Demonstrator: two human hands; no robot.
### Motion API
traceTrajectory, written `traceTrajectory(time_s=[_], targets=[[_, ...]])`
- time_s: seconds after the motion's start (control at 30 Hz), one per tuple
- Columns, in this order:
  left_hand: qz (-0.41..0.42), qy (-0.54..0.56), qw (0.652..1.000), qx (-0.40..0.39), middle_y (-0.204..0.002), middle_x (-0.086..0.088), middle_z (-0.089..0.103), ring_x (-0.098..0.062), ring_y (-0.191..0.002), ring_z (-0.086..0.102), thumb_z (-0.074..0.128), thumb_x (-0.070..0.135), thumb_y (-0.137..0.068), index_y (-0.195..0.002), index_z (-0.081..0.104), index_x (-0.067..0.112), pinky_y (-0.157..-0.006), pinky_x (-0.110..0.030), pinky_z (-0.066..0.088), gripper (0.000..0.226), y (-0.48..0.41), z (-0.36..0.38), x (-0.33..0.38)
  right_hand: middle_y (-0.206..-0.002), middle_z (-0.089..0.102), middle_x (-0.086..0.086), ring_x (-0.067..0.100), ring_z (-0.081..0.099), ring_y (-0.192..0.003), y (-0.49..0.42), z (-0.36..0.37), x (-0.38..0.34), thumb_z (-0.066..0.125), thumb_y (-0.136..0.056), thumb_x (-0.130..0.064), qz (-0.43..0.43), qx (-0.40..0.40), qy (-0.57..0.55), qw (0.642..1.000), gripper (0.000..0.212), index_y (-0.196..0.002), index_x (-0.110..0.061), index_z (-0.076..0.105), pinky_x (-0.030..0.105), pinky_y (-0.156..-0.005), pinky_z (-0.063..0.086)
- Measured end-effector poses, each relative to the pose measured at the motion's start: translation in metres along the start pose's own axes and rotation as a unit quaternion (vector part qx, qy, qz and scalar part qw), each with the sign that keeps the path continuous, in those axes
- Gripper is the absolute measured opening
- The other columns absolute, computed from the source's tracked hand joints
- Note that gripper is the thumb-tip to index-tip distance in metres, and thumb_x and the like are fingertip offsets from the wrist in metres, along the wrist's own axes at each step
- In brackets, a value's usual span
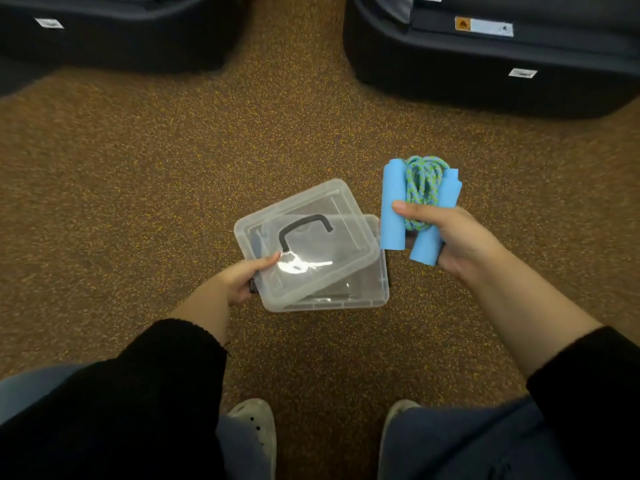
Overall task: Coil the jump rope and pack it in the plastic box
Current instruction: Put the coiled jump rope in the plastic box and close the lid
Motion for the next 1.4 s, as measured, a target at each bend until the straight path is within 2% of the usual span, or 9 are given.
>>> traceTrajectory(time_s=[0.17, 0.37, 0.53, 0.63, 0.83, 0.9, 0.97, 1.2, 1.4], targets=[[-0.05, -0.081, 0.995, 0.002, -0.113, -0.011, 0.067, -0.028, -0.107, 0.061, 0.066, 0.065, -0.057, -0.112, 0.061, 0.015, -0.097, -0.046, 0.045, 0.075, 0.002, 0.014, -0.004, -0.081, 0.073, 0.004, 0.017, 0.072, -0.072, -0.007, -0.01, 0.007, 0.072, -0.074, -0.006, 0.007, 0.02, 0.006, 1.0, 0.023, -0.096, -0.007, 0.066, 0.032, -0.061, 0.059], [-0.046, -0.104, 0.992, 0.058, -0.112, -0.009, 0.067, -0.03, -0.11, 0.059, 0.041, 0.086, -0.06, -0.108, 0.064, 0.023, -0.103, -0.052, 0.039, 0.082, -0.003, 0.014, -0.014, -0.094, 0.071, 0.011, 0.021, 0.071, -0.078, -0.013, -0.017, 0.03, 0.075, -0.071, -0.008, 0.046, 0.034, 0.005, 0.998, 0.034, -0.104, -0.004, 0.065, 0.039, -0.071, 0.06], [-0.021, -0.05, 0.995, 0.079, -0.115, -0.011, 0.067, -0.031, -0.111, 0.059, 0.036, 0.081, -0.074, -0.106, 0.068, 0.024, -0.102, -0.055, 0.04, 0.073, 0.0, 0.01, -0.021, -0.1, 0.071, 0.014, 0.026, 0.07, -0.084, -0.015, -0.013, 0.062, 0.077, -0.069, -0.007, 0.09, 0.036, 0.019, 0.995, 0.039, -0.106, -0.004, 0.064, 0.041, -0.073, 0.06], [0.009, 0.026, 0.997, 0.078, -0.108, -0.012, 0.069, -0.03, -0.1, 0.064, 0.037, 0.066, -0.087, -0.107, 0.066, 0.02, -0.088, -0.049, 0.049, 0.058, 0.003, 0.011, -0.013, -0.099, 0.071, 0.014, 0.024, 0.071, -0.08, -0.017, -0.012, 0.082, 0.078, -0.068, -0.006, 0.108, 0.04, 0.024, 0.993, 0.041, -0.106, -0.003, 0.064, 0.038, -0.068, 0.06], [0.11, 0.144, 0.983, 0.037, -0.12, -0.008, 0.067, -0.028, -0.108, 0.065, 0.038, 0.054, -0.093, -0.126, 0.057, 0.023, -0.08, -0.047, 0.054, 0.048, 0.003, -0.014, 0.027, -0.106, 0.07, 0.018, 0.028, 0.07, -0.085, -0.018, -0.018, 0.114, 0.079, -0.068, -0.005, 0.122, 0.045, 0.014, 0.991, 0.046, -0.111, 0.0, 0.063, 0.041, -0.074, 0.06], [0.131, 0.131, 0.981, 0.049, -0.097, -0.001, 0.075, -0.021, -0.09, 0.072, 0.039, 0.05, -0.094, -0.115, 0.061, 0.022, -0.072, -0.039, 0.059, 0.042, 0.009, -0.021, 0.047, -0.109, 0.069, 0.019, 0.031, 0.07, -0.092, -0.019, -0.019, 0.129, 0.081, -0.066, -0.006, 0.129, 0.06, 0.0, 0.99, 0.054, -0.115, -0.002, 0.06, 0.043, -0.074, 0.06], [0.149, 0.11, 0.98, 0.069, -0.087, 0.004, 0.077, -0.016, -0.091, 0.07, 0.042, 0.047, -0.094, -0.105, 0.064, 0.022, -0.082, -0.034, 0.055, 0.035, 0.013, -0.027, 0.065, -0.11, 0.069, 0.019, 0.035, 0.067, -0.099, -0.021, -0.017, 0.146, 0.082, -0.063, -0.008, 0.142, 0.072, -0.019, 0.987, 0.056, -0.115, -0.001, 0.061, 0.049, -0.084, 0.056], [0.155, 0.054, 0.985, 0.053, -0.101, 0.002, 0.075, -0.015, -0.099, 0.069, 0.047, 0.046, -0.091, -0.095, 0.075, 0.019, -0.085, -0.028, 0.05, 0.039, 0.015, -0.038, 0.095, -0.1, 0.07, 0.012, 0.029, 0.065, -0.094, -0.034, -0.006, 0.187, 0.081, -0.067, -0.01, 0.179, 0.088, -0.011, 0.98, 0.036, -0.1, -0.006, 0.066, 0.045, -0.092, 0.052], [0.142, 0.022, 0.989, 0.04, -0.104, 0.002, 0.073, -0.011, -0.094, 0.07, 0.049, 0.048, -0.088, -0.108, 0.067, 0.018, -0.086, -0.028, 0.049, 0.04, 0.006, -0.043, 0.109, -0.093, 0.068, 0.009, 0.022, 0.065, -0.08, -0.056, -0.003, 0.212, 0.081, -0.069, -0.012, 0.218, 0.102, -0.031, 0.97, 0.031, -0.097, -0.007, 0.065, 0.033, -0.071, 0.054]])
Point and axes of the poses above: each hand's wrist, its own y-axis away from the middle knuckle, its own z-axis out of the palm, x = y × z, the point moved 3 cm from there along -y, towards the middle knuckle
